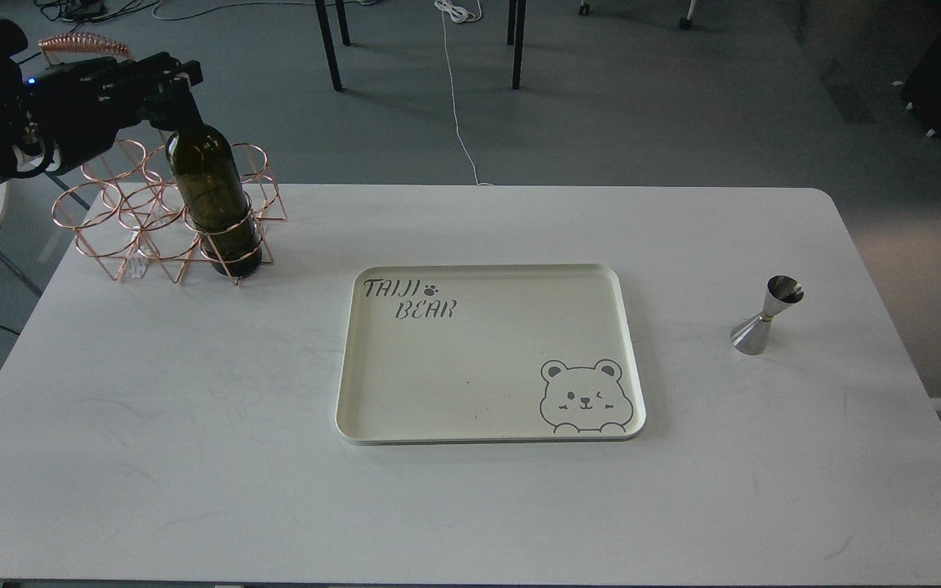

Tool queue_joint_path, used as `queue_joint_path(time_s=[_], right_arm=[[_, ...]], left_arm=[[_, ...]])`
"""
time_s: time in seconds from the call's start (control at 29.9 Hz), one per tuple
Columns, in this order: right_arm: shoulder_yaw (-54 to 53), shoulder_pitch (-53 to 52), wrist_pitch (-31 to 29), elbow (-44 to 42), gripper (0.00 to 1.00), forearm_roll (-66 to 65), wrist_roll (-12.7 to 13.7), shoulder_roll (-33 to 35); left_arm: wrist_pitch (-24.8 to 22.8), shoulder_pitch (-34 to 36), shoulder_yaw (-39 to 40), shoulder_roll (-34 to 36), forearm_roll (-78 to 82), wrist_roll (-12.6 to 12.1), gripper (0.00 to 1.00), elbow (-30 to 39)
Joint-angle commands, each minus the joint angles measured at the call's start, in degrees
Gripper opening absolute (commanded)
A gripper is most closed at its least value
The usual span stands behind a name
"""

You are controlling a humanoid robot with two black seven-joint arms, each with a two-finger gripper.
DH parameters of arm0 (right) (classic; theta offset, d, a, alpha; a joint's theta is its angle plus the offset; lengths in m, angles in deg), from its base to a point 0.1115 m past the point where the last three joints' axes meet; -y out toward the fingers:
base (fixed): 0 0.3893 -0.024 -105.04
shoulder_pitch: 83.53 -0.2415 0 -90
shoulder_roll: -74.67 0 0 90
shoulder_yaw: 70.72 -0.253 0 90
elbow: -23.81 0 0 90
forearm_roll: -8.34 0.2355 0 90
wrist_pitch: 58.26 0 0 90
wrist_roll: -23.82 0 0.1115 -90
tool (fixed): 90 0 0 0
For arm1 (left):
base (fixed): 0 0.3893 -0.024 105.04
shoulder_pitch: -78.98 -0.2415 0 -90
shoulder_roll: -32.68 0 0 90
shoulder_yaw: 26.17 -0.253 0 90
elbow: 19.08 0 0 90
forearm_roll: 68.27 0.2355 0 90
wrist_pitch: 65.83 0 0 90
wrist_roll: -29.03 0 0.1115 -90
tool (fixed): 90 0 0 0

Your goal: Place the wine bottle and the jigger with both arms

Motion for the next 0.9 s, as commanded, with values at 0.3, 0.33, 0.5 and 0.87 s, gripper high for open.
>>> queue_joint_path(time_s=[0.3, 0.33, 0.5, 0.87], right_arm=[[0.0, 0.0, 0.0, 0.0, 0.98, 0.0, 0.0, 0.1], [0.0, 0.1, 0.0, 0.0, 0.98, 0.0, 0.0, 0.1], [0.0, 0.1, 0.0, -0.1, 0.98, 0.0, 0.1, 0.1], [-0.4, 0.5, 4.8, -0.5, 0.98, 0.0, 0.0, 0.0]], left_arm=[[1.2, 1.4, 1.1, 2.0, -14.2, -0.2, 0.97, -1.5], [1.2, 1.8, 1.1, 2.8, -16.7, -0.1, 0.97, -2.1], [1.1, 3.1, 1.1, 5.3, -33.4, 0.2, 0.97, -5.7], [0.6, 2.8, 1.5, 7.4, -62.2, 0.2, 0.98, -7.0]])
